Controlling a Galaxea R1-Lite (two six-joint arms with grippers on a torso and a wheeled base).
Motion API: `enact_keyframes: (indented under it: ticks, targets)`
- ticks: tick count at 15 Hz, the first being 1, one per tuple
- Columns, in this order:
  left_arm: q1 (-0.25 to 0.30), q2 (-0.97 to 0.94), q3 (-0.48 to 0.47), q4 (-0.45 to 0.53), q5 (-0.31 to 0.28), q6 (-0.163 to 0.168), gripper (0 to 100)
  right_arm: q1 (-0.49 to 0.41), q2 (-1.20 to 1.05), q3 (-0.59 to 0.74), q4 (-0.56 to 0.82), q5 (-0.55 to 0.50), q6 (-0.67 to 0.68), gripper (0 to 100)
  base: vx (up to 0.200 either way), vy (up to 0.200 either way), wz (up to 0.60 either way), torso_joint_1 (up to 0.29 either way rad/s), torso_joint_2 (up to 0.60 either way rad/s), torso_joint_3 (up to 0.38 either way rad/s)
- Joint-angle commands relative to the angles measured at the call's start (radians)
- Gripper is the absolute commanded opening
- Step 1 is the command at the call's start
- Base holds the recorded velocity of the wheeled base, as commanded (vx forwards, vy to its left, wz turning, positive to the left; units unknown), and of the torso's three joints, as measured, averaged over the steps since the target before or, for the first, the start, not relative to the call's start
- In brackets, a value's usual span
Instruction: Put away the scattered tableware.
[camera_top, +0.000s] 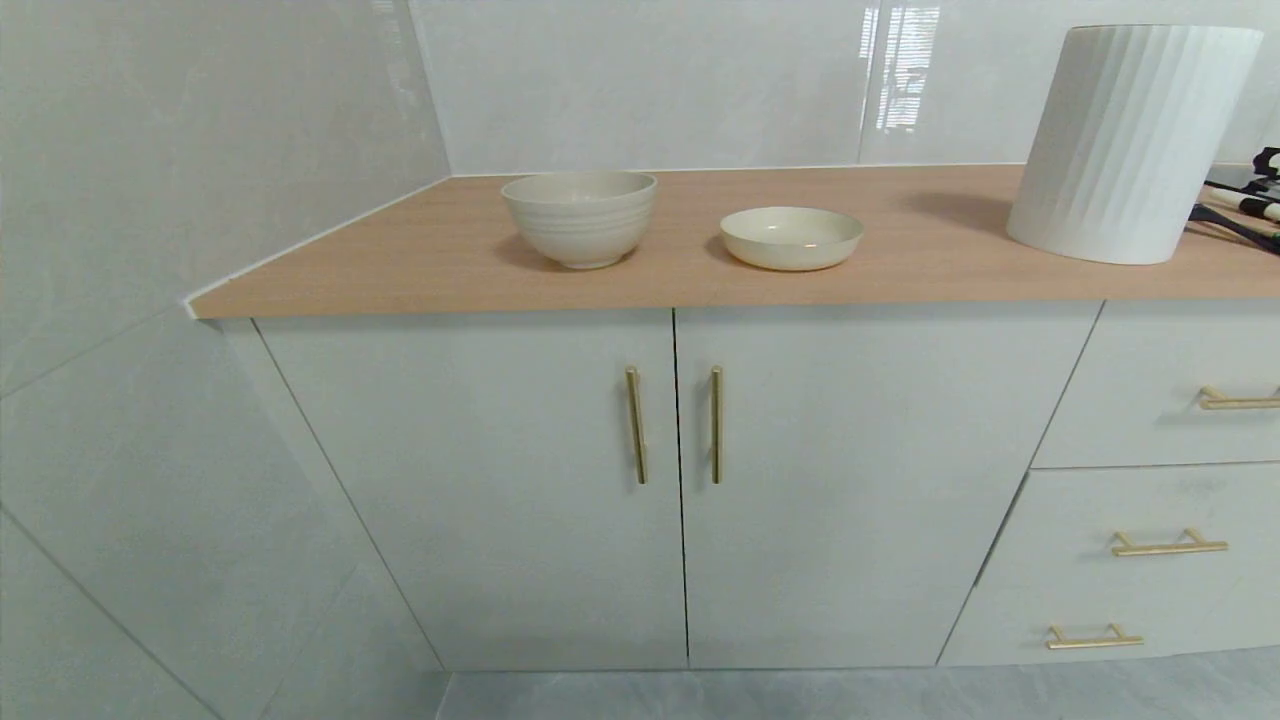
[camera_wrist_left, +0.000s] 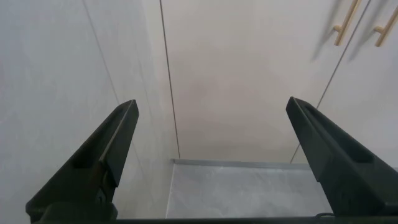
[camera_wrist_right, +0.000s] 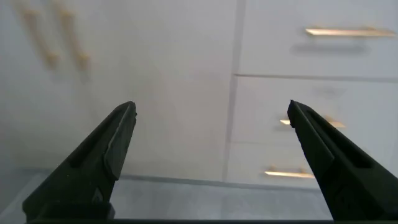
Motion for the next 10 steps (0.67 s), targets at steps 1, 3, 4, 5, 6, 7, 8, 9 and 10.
enact_keyframes:
  ticks: [1,3,4,5,6,7,8,9,10]
  targets:
    - [0.002,0.0,0.0,0.0,0.0,-0.001,100,0.021,0.371,-0.183,0.022,0.193,-0.007,100,0.0,0.0,0.0,0.0,0.0,0.0]
    - [0.0,0.0,0.0,0.0,0.0,-0.001,100,0.066,0.685,-0.341,0.013,0.219,-0.008,100,0.0,0.0,0.0,0.0,0.0,0.0]
    - [0.0,0.0,0.0,0.0,0.0,-0.001,100,0.104,0.75,-0.382,0.002,0.218,-0.005,100,0.0,0.0,0.0,0.0,0.0,0.0]
    - [0.0,0.0,0.0,0.0,0.0,-0.001,100,0.231,0.94,-0.49,-0.042,0.208,0.012,100,0.0,0.0,0.0,0.0,0.0,0.0]
    - [0.0,0.0,0.0,0.0,0.0,-0.001,100,0.282,1.061,-0.537,-0.094,0.195,0.024,100,0.0,0.0,0.0,0.0,0.0,0.0]
    - [0.0,0.0,0.0,0.0,0.0,-0.001,100,0.342,1.178,-0.566,-0.163,0.187,0.029,100,0.0,0.0,0.0,0.0,0.0,0.0]
    - [0.0,0.0,0.0,0.0,0.0,-0.001,100,0.365,1.248,-0.585,-0.202,0.185,0.033,100,0.0,0.0,0.0,0.0,0.0,0.0]
    - [0.0,0.0,0.0,0.0,0.0,-0.001,100,0.418,1.396,-0.625,-0.302,0.184,0.089,100,0.0,0.0,0.0,0.0,0.0,0.0]
    - [0.002,0.0,0.0,0.0,0.0,-0.001,100,0.471,1.491,-0.68,-0.343,0.185,0.162,100,0.0,0.0,0.0,0.0,0.0,0.0]
